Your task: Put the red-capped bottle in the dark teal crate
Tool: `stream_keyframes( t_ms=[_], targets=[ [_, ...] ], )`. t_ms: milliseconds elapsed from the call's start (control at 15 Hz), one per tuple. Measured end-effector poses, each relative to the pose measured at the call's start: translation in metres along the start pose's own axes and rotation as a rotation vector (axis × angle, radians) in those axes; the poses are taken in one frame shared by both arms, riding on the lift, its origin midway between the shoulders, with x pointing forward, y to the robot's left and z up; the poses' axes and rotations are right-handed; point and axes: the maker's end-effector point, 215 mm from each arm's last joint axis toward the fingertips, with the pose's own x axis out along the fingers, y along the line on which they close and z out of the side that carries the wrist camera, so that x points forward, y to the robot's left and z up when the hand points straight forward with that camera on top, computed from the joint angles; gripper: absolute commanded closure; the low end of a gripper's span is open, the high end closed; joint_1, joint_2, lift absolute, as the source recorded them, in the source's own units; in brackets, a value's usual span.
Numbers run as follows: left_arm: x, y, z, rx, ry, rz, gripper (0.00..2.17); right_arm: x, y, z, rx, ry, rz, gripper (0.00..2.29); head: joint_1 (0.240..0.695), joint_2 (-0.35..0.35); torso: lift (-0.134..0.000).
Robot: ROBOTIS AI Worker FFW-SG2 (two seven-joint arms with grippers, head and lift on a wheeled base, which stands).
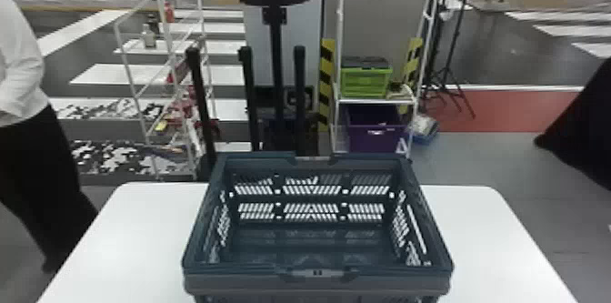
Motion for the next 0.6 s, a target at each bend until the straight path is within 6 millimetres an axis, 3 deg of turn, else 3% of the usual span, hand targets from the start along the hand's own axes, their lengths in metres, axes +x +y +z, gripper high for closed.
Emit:
stream_keyframes(
  t_ms=[600],
  targets=[
    [-0.0002,0.0003,-0.0009,0.001,0.002,0.0,2.14,0.0003,-0.0002,-0.0004,0.001,0.0,-0.001,0.15,0.499,0.0,0.0]
  ],
)
